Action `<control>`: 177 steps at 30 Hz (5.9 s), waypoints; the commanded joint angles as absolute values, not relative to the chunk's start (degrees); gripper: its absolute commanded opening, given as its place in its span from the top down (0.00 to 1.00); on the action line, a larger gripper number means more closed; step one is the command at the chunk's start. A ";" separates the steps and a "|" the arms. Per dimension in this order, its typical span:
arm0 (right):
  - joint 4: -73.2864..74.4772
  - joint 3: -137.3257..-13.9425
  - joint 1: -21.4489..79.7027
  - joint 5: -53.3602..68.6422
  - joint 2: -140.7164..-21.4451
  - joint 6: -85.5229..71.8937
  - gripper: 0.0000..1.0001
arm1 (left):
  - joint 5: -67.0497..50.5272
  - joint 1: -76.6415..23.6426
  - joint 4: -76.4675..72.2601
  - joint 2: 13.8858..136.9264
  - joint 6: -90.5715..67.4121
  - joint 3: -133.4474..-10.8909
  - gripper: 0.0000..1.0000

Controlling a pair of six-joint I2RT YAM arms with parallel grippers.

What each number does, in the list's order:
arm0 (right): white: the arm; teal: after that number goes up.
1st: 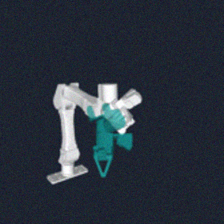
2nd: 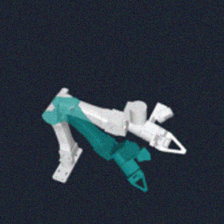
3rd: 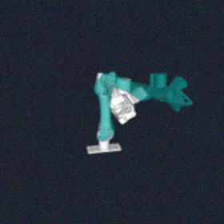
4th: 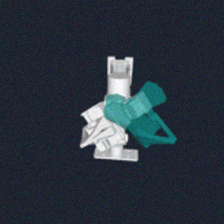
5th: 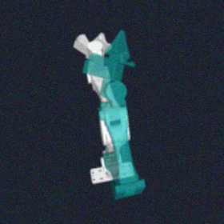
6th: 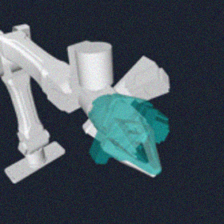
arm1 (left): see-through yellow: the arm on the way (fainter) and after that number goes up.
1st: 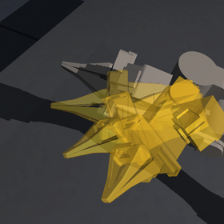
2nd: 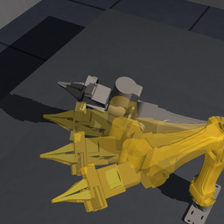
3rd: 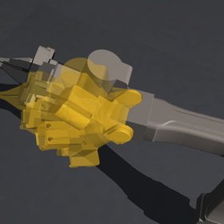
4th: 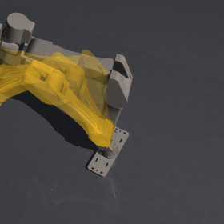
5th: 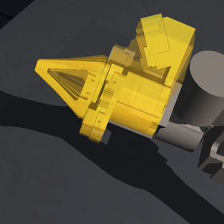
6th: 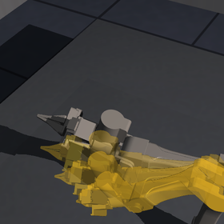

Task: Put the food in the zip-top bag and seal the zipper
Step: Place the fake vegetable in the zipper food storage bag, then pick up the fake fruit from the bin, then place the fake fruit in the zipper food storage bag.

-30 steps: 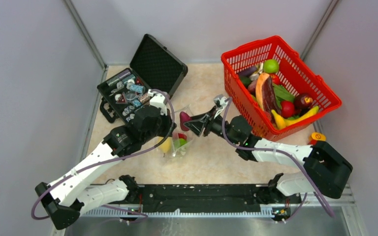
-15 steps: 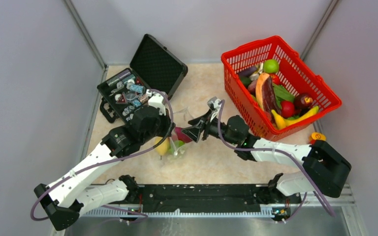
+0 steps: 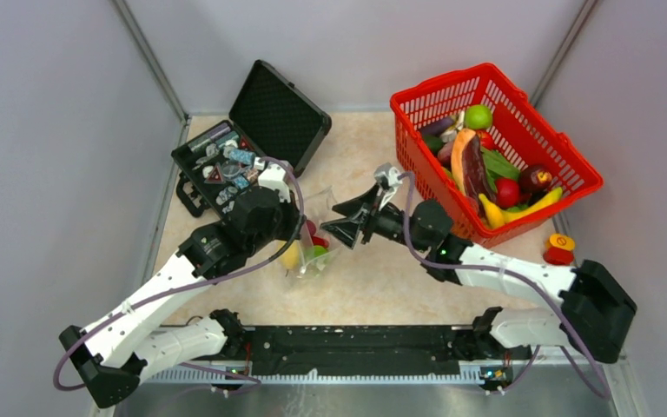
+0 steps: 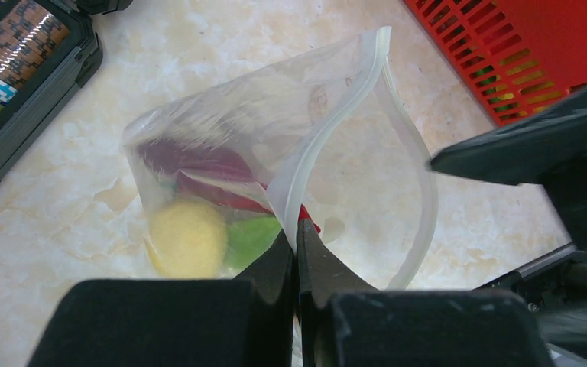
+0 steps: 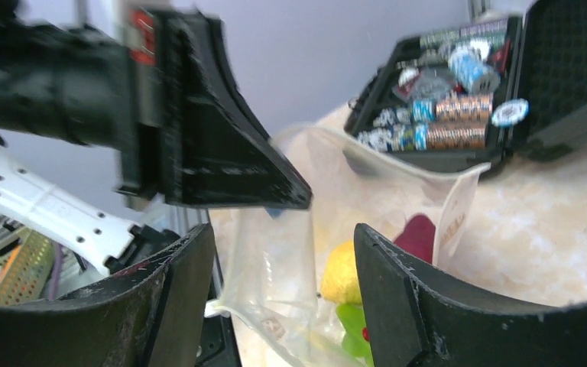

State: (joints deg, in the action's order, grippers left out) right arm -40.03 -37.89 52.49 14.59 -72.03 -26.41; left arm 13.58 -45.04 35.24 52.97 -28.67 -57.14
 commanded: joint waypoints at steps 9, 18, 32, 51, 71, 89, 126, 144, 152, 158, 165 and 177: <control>-3.86 -52.58 52.80 -16.07 -54.42 -11.85 0.30 | 12.98 -45.06 32.44 52.25 -29.27 -57.56 1.00; 23.47 -69.27 29.32 -22.19 -54.56 -13.63 0.31 | 13.79 -45.00 32.39 49.86 -29.17 -55.70 1.00; 33.52 -72.25 0.33 -20.77 -67.77 -17.96 0.12 | 13.47 -45.00 32.70 48.65 -28.09 -54.36 1.00; 25.57 -68.83 -7.65 -39.91 -80.69 -34.68 0.13 | 14.13 -44.96 31.68 48.90 -26.54 -53.44 1.00; 7.14 -70.04 -7.81 -41.01 -99.26 -24.62 0.17 | 10.67 -45.00 32.62 53.81 -29.43 -57.55 1.00; -4.62 -57.76 -7.91 -22.21 -80.97 -20.39 0.85 | 8.72 -45.00 31.69 57.93 -28.90 -58.85 1.00; -15.16 -47.36 -1.70 56.47 -57.59 -31.87 0.83 | 8.20 -45.05 30.06 54.59 -29.71 -54.84 1.00; -0.76 -51.82 28.60 38.80 -57.52 -13.78 0.82 | 7.04 -45.00 30.01 54.37 -29.94 -55.55 1.00; -3.75 -52.78 46.56 20.93 -60.49 -1.58 0.84 | 3.46 -45.01 30.23 54.77 -29.80 -57.61 1.00; -6.41 -52.55 53.07 15.01 -64.21 4.13 0.85 | 2.38 -45.00 30.26 53.79 -29.79 -57.70 1.00; -1.53 -56.36 56.91 5.00 -69.90 8.58 0.77 | 1.98 -45.06 30.64 54.30 -29.44 -58.51 1.00; -1.59 -57.70 57.71 2.67 -71.45 8.91 0.43 | 2.08 -45.01 30.63 52.37 -30.50 -58.01 1.00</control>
